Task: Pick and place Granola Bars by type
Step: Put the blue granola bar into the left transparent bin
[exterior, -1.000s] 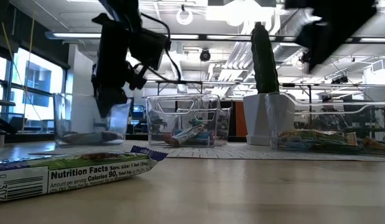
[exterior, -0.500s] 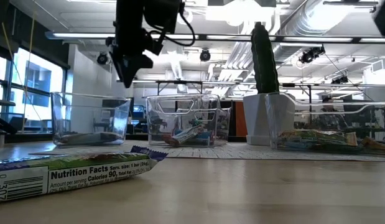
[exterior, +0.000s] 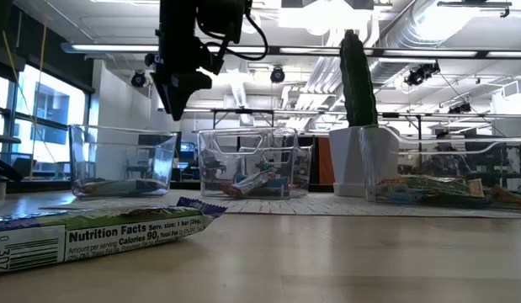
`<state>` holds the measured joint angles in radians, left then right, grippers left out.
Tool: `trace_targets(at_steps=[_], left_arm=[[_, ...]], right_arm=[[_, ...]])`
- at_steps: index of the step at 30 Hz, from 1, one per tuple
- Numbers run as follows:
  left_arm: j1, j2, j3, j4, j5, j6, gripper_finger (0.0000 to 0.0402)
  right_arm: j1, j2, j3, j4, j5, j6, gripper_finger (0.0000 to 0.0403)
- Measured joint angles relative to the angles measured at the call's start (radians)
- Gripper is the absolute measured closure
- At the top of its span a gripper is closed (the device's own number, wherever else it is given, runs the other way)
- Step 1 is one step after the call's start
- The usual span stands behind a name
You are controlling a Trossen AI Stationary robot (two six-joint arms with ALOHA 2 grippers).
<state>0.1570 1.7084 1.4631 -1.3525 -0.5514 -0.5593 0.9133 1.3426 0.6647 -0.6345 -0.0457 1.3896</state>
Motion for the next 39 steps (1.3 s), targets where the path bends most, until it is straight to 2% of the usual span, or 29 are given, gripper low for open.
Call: trace_targets(at_steps=[6,11,17,21,27,31,34,37,39], left_arm=[[0.0,0.0,0.0,0.0,0.001,-0.04,0.0227],[0.0,0.0,0.0,0.001,0.002,-0.048,0.0227],[0.0,0.0,0.0,0.003,0.003,-0.048,0.0227],[0.0,0.0,0.0,0.005,0.0,-0.048,0.0227],[0.0,-0.001,0.003,0.002,0.009,-0.03,0.0227],[-0.008,-0.006,0.074,-0.108,0.018,-0.024,0.0227],[-0.022,-0.007,0.168,-0.211,0.02,-0.03,0.0228],[-0.033,-0.021,0.27,-0.207,0.014,0.0,0.0227],[-0.038,-0.034,0.348,-0.213,0.005,0.036,0.0227]], right_arm=[[0.026,0.011,0.0,0.034,0.021,0.033,0.0219],[0.039,0.122,0.001,0.092,-0.033,0.035,0.0219],[0.039,0.218,0.034,0.078,-0.038,0.027,0.0221],[0.039,0.229,0.064,0.004,-0.025,0.021,0.0242],[0.019,0.232,0.107,-0.008,-0.052,-0.041,0.0295],[-0.036,0.23,0.193,0.002,-0.072,-0.155,0.031],[-0.101,0.232,0.262,-0.024,-0.029,-0.303,0.0312],[-0.195,0.23,0.356,-0.051,0.093,-0.52,0.0313],[-0.269,0.229,0.407,-0.073,0.238,-0.704,0.0313]])
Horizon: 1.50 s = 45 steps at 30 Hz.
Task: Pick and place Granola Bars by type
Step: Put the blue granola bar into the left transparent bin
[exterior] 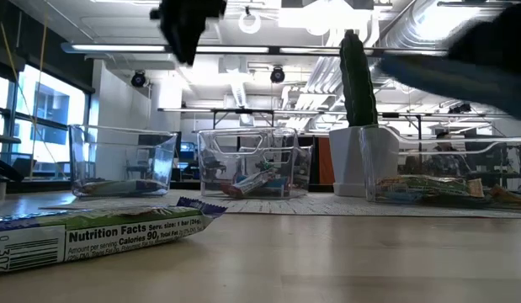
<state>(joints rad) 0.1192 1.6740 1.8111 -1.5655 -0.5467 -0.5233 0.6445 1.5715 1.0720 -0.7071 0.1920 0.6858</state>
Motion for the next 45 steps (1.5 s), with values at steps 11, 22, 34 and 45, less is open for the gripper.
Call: trace_targets(at_steps=[11,22,34,45], left_arm=[[-0.055,-0.068,0.254,-0.005,-0.036,0.074,0.0227],[-0.055,-0.103,0.253,-0.006,-0.048,0.091,0.0227],[-0.055,-0.104,0.253,-0.006,-0.045,0.153,0.0227],[-0.055,-0.104,0.244,-0.005,-0.044,0.153,0.0227]], right_arm=[[-0.458,0.069,0.165,0.731,0.126,-0.877,0.0314],[-0.688,0.552,0.479,1.101,-0.093,-0.921,0.0313],[-0.726,0.845,0.934,0.692,0.005,-0.98,0.0284],[-0.733,0.807,0.934,0.628,0.035,-1.103,0.0269]])
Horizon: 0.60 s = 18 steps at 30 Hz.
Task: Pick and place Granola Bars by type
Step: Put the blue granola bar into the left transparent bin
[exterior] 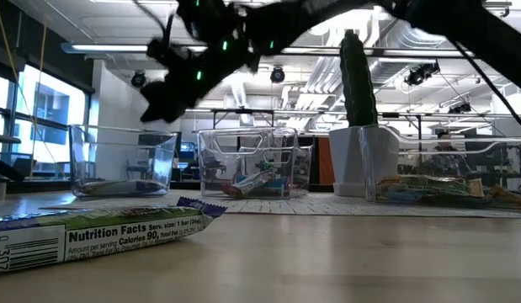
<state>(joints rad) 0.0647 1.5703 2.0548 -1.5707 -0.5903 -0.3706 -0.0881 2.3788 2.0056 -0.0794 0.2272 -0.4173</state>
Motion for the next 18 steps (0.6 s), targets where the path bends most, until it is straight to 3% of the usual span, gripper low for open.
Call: trace_targets(at_steps=[3,8,13,18], left_arm=[[0.0,-0.002,0.0,0.004,0.0,-0.009,0.0227],[-0.002,-0.035,0.001,-0.003,0.041,-0.041,0.0227],[-0.028,-0.061,-0.003,-0.002,0.148,-0.122,0.0227],[-0.147,-0.072,-0.105,0.0,0.256,-0.24,0.0227]], right_arm=[[0.045,-0.096,0.0,-0.079,0.052,-0.082,0.0269],[0.11,-0.256,0.002,-0.412,0.114,-0.113,0.0269],[0.175,-0.403,0.005,-0.777,0.109,0.028,0.0268],[0.215,-0.496,0.003,-1.05,0.123,0.262,0.0269]])
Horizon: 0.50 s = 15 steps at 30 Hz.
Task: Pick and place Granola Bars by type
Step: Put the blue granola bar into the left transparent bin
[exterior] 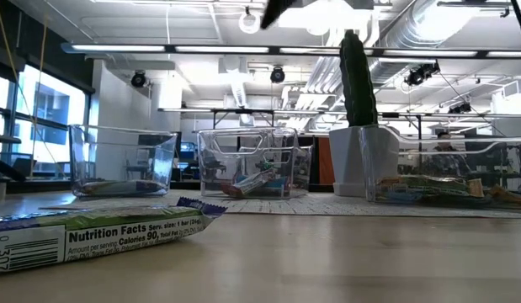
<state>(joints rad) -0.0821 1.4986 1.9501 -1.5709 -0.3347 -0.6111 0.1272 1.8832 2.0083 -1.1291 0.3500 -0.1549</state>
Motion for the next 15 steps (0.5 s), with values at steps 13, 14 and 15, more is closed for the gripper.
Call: trace_targets(at_steps=[13,14,15], left_arm=[[-0.456,0.029,-0.695,0.791,0.207,-0.656,0.0227],[-0.472,0.039,-0.735,0.888,0.214,-0.673,0.0227],[-0.48,0.053,-0.763,0.983,0.215,-0.678,0.0227]], right_arm=[[0.106,-0.061,-0.001,-0.215,0.172,0.125,0.0269],[0.107,-0.061,-0.001,-0.215,0.169,0.124,0.0269],[0.108,-0.061,-0.001,-0.216,0.163,0.124,0.0269]])
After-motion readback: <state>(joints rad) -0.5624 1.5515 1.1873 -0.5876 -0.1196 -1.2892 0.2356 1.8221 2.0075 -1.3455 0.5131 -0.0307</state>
